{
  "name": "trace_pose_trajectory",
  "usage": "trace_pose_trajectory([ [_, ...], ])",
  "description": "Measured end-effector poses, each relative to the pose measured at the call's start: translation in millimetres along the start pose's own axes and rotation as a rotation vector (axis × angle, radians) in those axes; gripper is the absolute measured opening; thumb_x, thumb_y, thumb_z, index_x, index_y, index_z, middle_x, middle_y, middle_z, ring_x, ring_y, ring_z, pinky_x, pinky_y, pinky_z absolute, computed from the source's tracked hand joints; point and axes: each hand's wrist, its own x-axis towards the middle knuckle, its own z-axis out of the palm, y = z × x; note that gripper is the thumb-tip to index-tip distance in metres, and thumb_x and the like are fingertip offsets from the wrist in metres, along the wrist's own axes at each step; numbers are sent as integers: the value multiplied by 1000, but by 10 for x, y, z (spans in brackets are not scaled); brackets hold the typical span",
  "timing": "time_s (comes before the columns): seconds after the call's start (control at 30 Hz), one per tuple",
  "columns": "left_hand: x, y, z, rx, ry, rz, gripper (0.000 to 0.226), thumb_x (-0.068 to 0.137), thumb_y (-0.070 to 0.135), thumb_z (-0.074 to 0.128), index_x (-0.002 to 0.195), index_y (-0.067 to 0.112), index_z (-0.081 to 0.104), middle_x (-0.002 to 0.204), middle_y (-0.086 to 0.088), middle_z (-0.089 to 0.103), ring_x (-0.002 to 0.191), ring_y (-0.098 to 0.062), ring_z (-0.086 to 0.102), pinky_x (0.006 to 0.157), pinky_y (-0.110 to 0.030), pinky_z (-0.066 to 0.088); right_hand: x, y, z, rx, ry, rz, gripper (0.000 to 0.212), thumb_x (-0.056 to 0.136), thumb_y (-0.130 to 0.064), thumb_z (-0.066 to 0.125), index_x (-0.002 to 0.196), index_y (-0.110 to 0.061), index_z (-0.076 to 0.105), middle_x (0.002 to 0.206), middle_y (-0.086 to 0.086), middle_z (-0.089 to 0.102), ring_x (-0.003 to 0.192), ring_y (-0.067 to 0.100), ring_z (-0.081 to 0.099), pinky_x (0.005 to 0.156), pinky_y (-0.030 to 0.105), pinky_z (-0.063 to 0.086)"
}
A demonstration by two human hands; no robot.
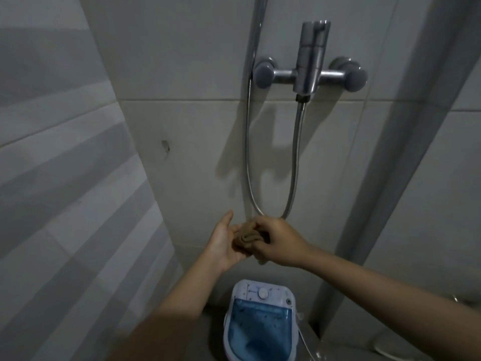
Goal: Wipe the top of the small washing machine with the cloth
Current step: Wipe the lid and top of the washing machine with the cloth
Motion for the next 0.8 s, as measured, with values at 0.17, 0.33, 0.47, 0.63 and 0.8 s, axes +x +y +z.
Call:
trace_pose_trajectory([
  [0.17, 232, -113, -247, 94, -96, -35, 61, 79, 55, 53, 111, 5, 65, 107, -15, 71, 100, -25, 67, 75, -38, 57, 83, 362, 121, 10, 267, 171, 34, 67, -32, 81, 91, -12, 68, 81, -7, 56, 80, 8, 53, 69, 20, 45],
  [0.33, 464, -162, -474, 321, -160, -20, 33, 79, 28, 63, 107, 10, 64, 109, -13, 69, 96, -19, 69, 76, -32, 58, 274, 581, 308, 320, 235, 607, 68, 67, -35, 81, 122, -6, 52, 110, 3, 52, 99, 15, 53, 76, 25, 48],
  [0.47, 733, -246, -637, 280, -111, -32, 30, 94, 26, 48, 115, 9, 62, 116, -13, 66, 110, -25, 61, 95, -43, 49, 319, 766, 516, 549, 32, 757, 56, 78, -50, 67, 109, -4, 61, 95, 5, 68, 79, 11, 64, 69, 20, 53],
  [0.63, 1225, -560, -907, 431, -51, 19, 25, 96, 19, 44, 94, 11, 68, 96, -9, 71, 95, -24, 64, 87, -34, 49, 301, 1231, 972, 890, -38, 837, 41, 77, -25, 74, 109, -1, 63, 93, 11, 67, 86, 21, 64, 79, 31, 52],
  [0.8, 1829, -984, -1287, 650, -34, 80, 23, 96, 15, 45, 86, 17, 65, 93, -9, 66, 89, -22, 61, 89, -37, 47, 349, 1863, 1459, 880, -38, 914, 10, 77, -7, 73, 85, -5, 67, 79, 10, 68, 72, 18, 67, 68, 24, 57],
])
